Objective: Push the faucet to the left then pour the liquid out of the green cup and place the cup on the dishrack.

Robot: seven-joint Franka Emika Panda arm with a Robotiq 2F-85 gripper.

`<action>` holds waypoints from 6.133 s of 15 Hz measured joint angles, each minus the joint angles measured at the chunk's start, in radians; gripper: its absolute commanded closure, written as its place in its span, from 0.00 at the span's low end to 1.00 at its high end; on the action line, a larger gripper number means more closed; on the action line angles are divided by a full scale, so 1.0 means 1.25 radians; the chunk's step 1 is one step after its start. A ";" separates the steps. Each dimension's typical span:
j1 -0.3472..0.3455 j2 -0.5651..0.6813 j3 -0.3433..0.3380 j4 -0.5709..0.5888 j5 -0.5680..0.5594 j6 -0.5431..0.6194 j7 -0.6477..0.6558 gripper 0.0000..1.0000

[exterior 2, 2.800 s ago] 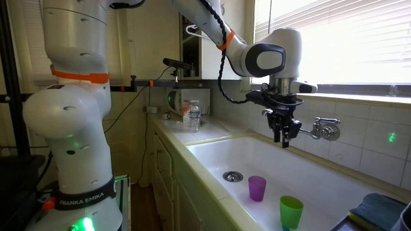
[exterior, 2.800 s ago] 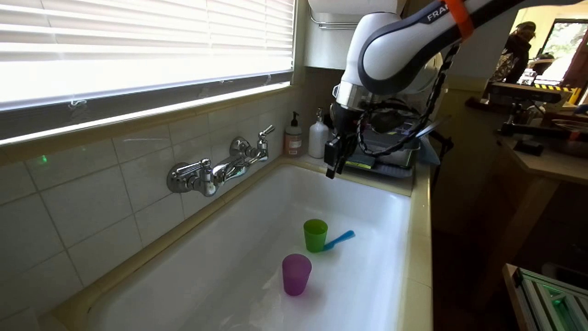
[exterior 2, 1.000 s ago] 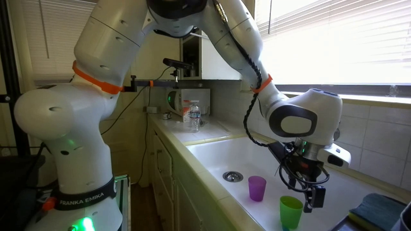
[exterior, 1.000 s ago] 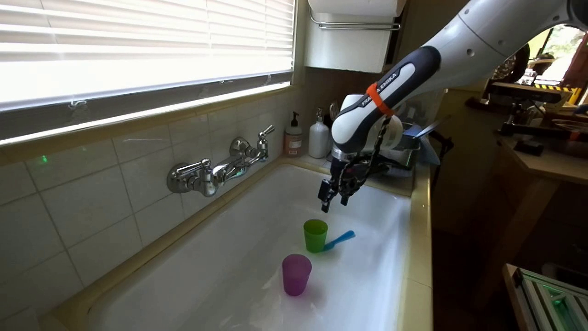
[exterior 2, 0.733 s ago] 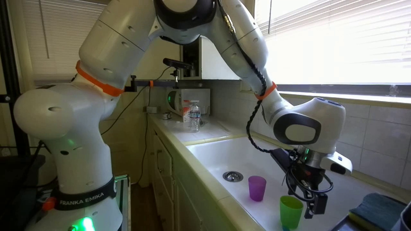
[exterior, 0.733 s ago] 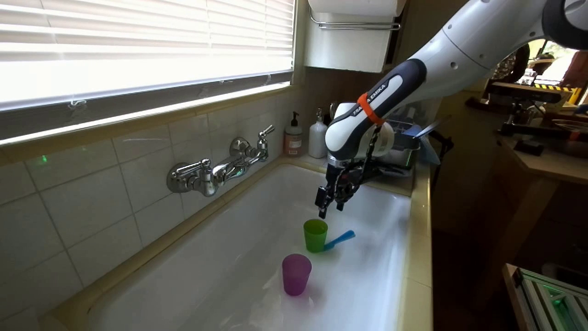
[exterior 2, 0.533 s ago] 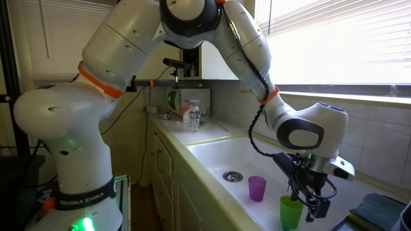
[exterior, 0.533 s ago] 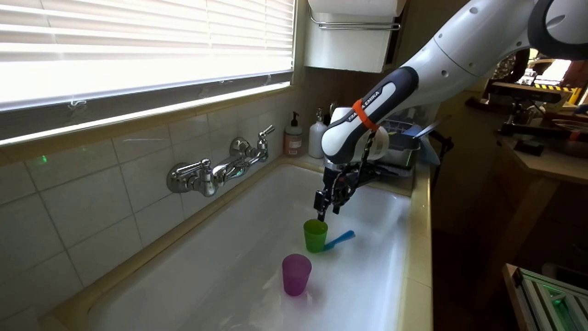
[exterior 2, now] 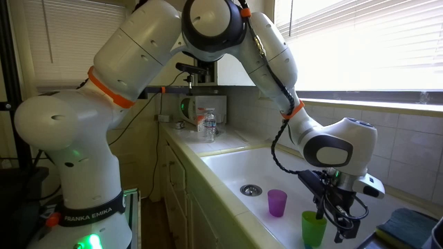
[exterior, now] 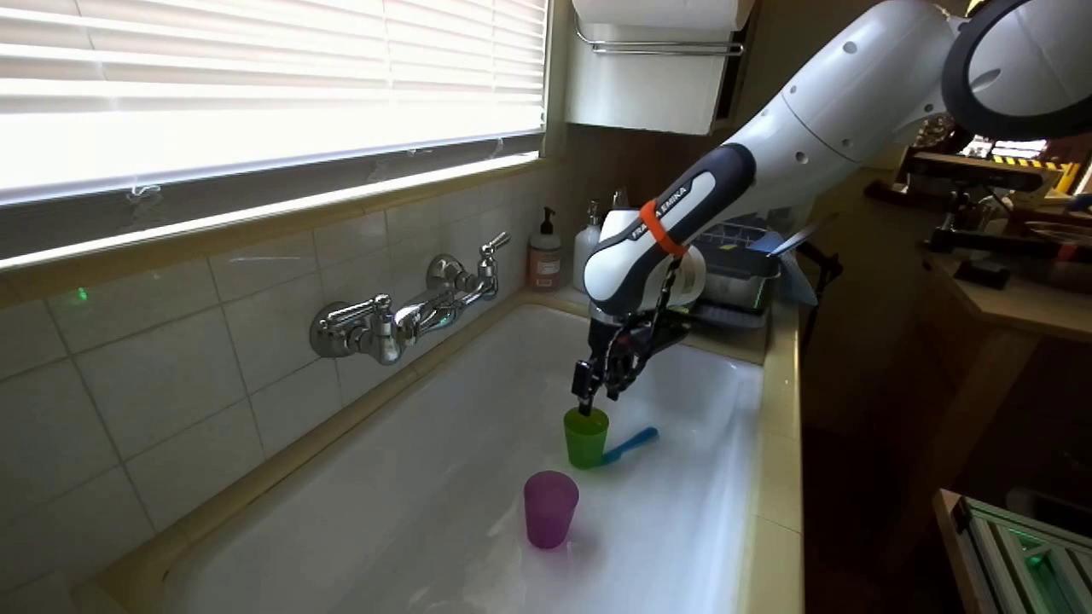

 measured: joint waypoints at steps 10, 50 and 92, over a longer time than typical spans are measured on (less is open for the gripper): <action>-0.002 0.020 0.010 0.037 -0.021 -0.019 -0.008 1.00; 0.076 -0.045 -0.062 0.085 -0.297 -0.094 0.012 0.99; 0.280 -0.110 -0.088 0.051 -1.185 -0.291 0.376 0.99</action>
